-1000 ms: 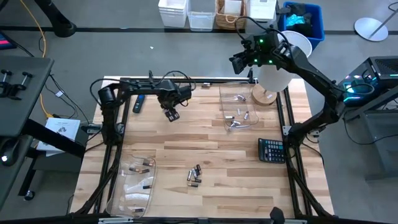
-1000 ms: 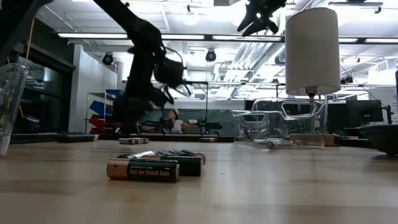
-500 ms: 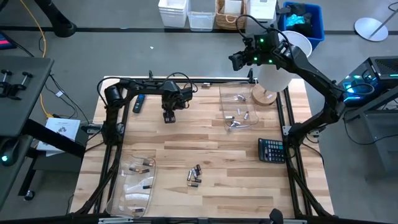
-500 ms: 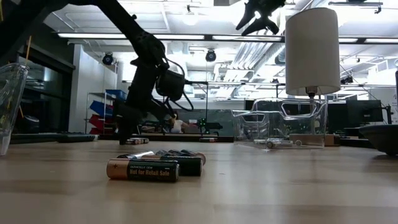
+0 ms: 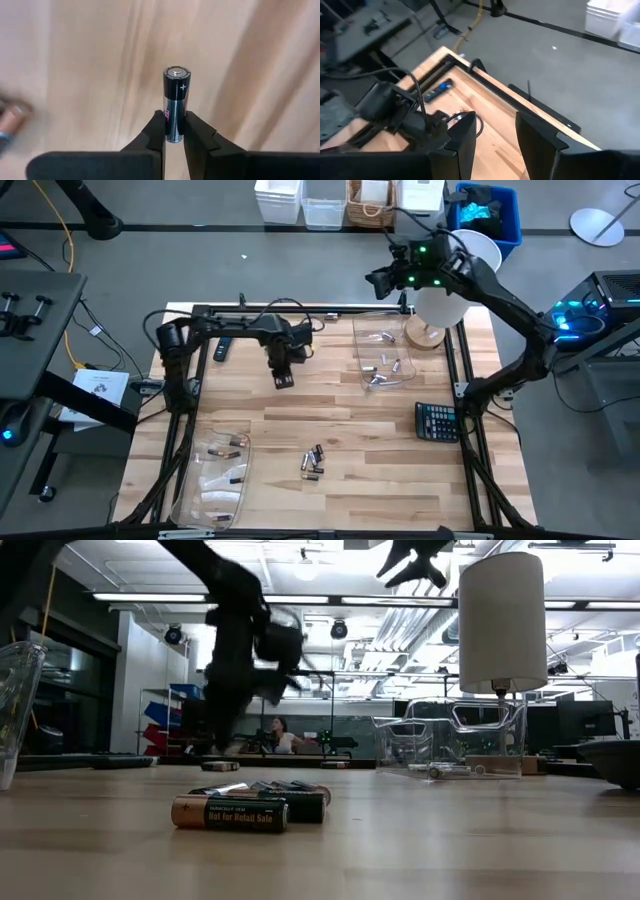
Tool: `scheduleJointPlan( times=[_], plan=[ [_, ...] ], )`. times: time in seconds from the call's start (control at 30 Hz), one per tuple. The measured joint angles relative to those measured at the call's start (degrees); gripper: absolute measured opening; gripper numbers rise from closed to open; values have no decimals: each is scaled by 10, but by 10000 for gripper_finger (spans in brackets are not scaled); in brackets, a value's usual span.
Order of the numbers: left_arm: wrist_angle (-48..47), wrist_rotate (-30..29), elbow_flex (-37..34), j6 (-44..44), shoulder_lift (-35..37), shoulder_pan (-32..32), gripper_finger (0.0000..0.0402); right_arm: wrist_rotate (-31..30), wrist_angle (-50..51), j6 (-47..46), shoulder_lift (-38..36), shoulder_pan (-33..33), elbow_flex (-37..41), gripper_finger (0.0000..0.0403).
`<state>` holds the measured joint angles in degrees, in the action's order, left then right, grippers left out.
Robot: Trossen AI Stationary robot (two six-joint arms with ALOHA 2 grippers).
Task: Sort batteries
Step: Put the silver battery into the right transparent bin
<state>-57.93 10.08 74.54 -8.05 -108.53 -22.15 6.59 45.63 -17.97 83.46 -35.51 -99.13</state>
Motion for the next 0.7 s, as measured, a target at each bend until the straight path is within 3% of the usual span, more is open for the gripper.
scheduleJointPlan(
  times=[0.1,0.2,0.33,0.7],
  plan=[
    [80,27,0,37,41,21,28,11,0,0,-26,0,0,134],
    [232,41,0,110,68,43,28,10,-2,0,-53,-1,0,134],
    [399,29,27,187,52,64,28,-7,-4,0,-82,-1,0,134],
    [453,-30,238,230,-130,73,40,-36,-4,-2,-115,-1,0,134]
  ],
)
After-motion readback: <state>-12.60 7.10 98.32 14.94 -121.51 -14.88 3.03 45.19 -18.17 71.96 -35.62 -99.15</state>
